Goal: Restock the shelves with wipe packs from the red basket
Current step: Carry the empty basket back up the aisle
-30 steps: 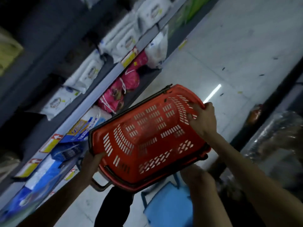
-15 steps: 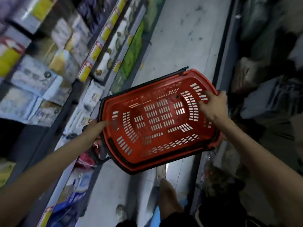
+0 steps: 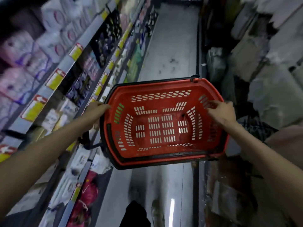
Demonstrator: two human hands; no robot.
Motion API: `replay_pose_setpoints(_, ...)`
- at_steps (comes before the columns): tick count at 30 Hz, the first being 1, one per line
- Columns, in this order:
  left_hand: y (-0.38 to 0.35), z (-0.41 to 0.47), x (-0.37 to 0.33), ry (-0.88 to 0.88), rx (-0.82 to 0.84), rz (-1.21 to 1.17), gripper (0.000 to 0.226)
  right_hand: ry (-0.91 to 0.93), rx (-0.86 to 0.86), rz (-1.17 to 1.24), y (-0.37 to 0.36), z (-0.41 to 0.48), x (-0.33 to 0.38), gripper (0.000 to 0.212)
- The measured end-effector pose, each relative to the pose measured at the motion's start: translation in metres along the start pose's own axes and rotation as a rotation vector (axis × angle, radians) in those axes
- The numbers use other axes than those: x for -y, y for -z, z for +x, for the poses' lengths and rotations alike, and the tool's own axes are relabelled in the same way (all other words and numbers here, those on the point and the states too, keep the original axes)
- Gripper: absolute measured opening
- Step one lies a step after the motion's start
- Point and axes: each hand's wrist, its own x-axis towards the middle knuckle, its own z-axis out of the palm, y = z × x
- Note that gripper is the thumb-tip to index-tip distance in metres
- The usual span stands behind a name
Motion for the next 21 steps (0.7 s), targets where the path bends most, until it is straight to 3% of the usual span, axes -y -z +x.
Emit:
replay_pose_setpoints(4, -0.003, 0.052, -0.063, -0.143, -0.042, 0.036, 0.015, -0.051, -0.005, -0.014, 0.024, 0.050, 0.018, 0.050)
replay_pose_setpoints(14, -0.015, 0.211, -0.205, -0.376, -0.073, 0.046, 0.018, -0.159, -0.062, 0.007, 0.058, 0.211, 0.074, 0.078)
replay_pose_setpoints(21, -0.047, 0.307, -0.310, -0.494, -0.121, 0.045, 0.030, -0.185, -0.130, 0.026, 0.095, 0.319, 0.111, 0.064)
